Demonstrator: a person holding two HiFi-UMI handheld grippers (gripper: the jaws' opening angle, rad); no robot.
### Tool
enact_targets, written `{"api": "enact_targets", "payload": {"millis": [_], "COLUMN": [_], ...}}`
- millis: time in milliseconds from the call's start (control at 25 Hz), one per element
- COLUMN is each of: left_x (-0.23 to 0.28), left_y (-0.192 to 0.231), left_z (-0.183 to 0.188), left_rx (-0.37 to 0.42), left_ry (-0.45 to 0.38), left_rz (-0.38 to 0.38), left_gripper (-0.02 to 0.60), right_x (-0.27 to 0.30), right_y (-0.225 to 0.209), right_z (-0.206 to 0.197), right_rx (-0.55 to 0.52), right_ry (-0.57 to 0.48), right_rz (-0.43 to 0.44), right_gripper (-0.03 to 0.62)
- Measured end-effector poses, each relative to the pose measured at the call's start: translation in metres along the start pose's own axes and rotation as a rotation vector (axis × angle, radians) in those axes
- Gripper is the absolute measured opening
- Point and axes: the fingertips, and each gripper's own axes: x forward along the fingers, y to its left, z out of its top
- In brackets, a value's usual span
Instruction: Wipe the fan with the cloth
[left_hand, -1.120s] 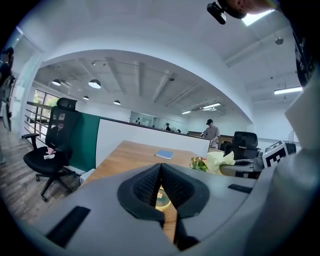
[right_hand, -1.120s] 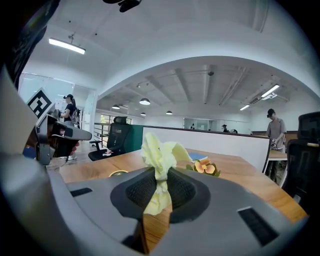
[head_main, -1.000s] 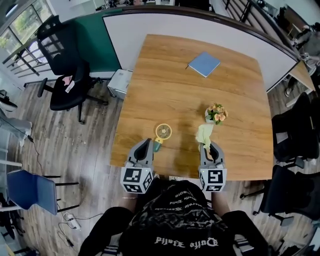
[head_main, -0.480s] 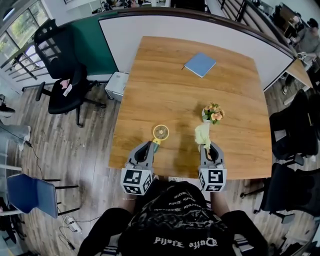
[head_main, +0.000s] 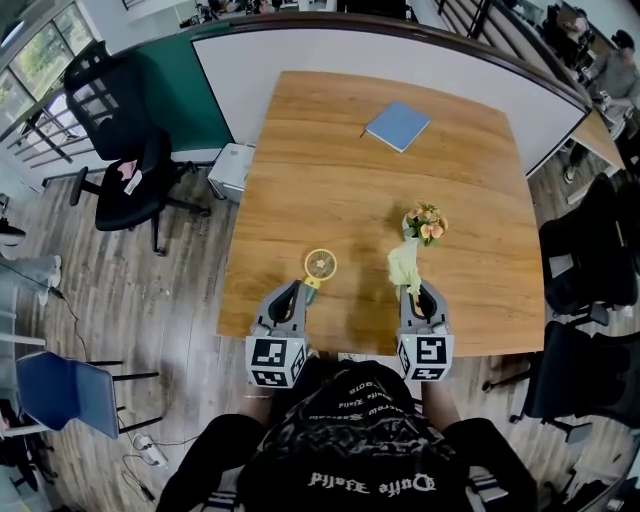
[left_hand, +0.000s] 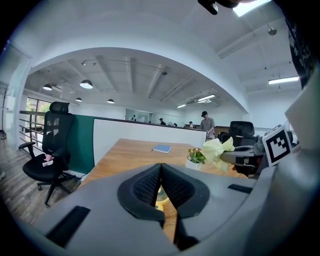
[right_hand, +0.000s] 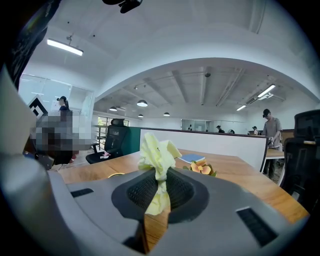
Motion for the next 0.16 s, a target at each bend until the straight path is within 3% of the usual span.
{"api": "enact_targets", "payload": {"millis": [160], "left_x": [0.0037], "left_y": [0.0031], "left_z": [-0.0022], "left_rx": [-0.005], "left_ry": [0.009], "left_rz": [0.010], "left_gripper": [0.021], "right_x": [0.0037], "right_y": [-0.0012], "right_z": [0.0011], "right_rx": [-0.003], "right_ry": [0.000], "right_rz": [0.003], "right_gripper": [0.049]}}
